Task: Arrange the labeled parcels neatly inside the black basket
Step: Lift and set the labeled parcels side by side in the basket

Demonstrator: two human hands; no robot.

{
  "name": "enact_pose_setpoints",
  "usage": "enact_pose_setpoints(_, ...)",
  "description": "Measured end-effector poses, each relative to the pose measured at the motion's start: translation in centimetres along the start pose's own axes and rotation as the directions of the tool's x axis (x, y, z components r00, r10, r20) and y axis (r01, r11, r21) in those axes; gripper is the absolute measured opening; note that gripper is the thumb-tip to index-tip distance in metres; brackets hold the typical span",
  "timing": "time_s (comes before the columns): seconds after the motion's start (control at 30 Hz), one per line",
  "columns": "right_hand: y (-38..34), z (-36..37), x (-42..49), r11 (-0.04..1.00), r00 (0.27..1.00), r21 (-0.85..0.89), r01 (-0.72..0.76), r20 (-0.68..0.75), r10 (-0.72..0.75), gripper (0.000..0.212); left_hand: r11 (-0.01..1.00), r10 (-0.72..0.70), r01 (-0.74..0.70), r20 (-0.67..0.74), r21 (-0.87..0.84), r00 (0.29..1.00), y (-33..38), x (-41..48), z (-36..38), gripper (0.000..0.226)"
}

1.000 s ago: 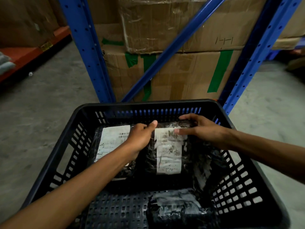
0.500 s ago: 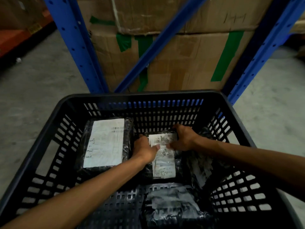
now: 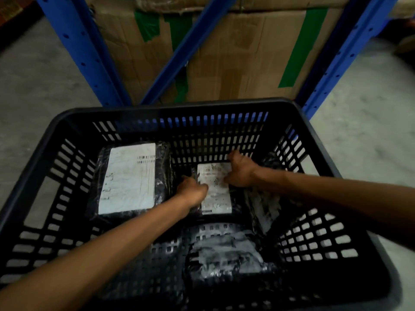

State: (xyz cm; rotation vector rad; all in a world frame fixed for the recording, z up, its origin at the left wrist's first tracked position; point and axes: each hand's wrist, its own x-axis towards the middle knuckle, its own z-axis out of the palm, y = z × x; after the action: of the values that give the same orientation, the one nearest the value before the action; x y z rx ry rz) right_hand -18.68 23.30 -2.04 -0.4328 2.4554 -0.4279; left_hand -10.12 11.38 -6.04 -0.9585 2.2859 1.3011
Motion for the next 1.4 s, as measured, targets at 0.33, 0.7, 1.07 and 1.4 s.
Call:
enact_pose_setpoints(0.33, 2.8, -2.5, -14.4, 0.842, 0.819, -0.189, 0.506, 0.412, -0.4, 0.048, 0.711, 0.142, -0.538, 0.658, 0.452, 0.74, -3.3, -11.6, -4.4, 0.092)
enact_pose_setpoints(0.7, 3.8, 0.0, -15.6, 0.766, 0.82, -0.348, 0.541, 0.421, -0.387, 0.035, 0.599, 0.244, -0.667, 0.692, 0.444, 0.679, -2.7, -12.2, -4.4, 0.043)
enact_pose_setpoints(1.07, 3.4, -6.8, -13.0, 0.465, 0.904, 0.883, -0.061, 0.246, -0.349, 0.038, 0.86, 0.08, 0.057, 0.245, -0.506, 0.966, 3.5, -9.2, -9.1, 0.041)
enact_pose_setpoints(1.4, 0.9, -3.5, -6.7, 0.532, 0.991, 0.846, -0.034, -0.041, 0.129, 0.018, 0.854, -0.043, 0.022, -0.03, -0.52, 0.999, 4.5, -5.9, -4.6, 0.039)
